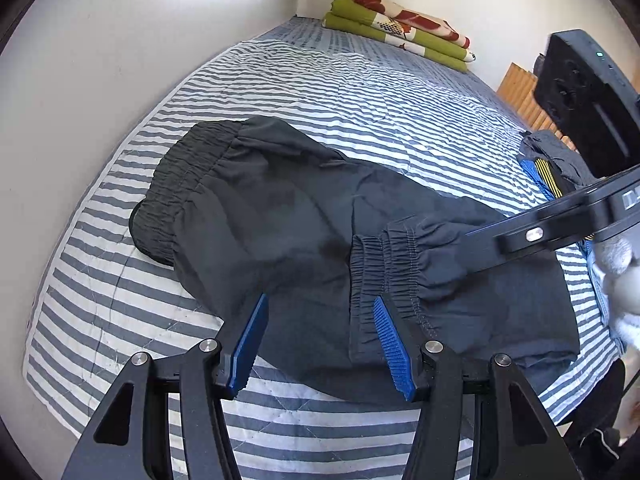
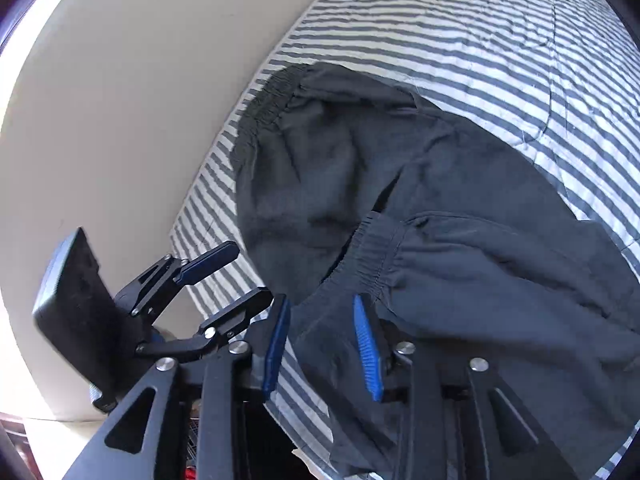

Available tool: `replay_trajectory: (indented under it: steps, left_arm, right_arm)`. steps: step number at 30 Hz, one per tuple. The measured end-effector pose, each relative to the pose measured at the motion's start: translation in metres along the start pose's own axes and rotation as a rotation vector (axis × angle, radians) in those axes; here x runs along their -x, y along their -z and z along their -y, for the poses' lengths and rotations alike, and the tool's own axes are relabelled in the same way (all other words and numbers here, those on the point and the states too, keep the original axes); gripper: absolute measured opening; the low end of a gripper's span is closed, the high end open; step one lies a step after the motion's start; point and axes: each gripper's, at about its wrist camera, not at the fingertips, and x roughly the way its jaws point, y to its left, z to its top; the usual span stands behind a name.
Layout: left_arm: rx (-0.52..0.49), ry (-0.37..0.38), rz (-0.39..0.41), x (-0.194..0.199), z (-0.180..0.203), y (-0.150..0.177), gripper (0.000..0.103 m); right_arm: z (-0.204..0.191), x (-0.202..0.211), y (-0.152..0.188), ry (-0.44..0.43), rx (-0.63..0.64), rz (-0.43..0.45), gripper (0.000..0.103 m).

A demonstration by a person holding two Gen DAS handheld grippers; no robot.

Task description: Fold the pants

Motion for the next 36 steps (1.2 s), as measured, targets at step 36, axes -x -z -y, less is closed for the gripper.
replay_trajectory:
  steps: [36]
  left_arm:
    - [-0.045,-0.106,-0.16,-0.05,0.05,0.005,0.029]
  right_arm:
    - [0.14,0.064,0.255,0.252,-0.034,0.1,0.017]
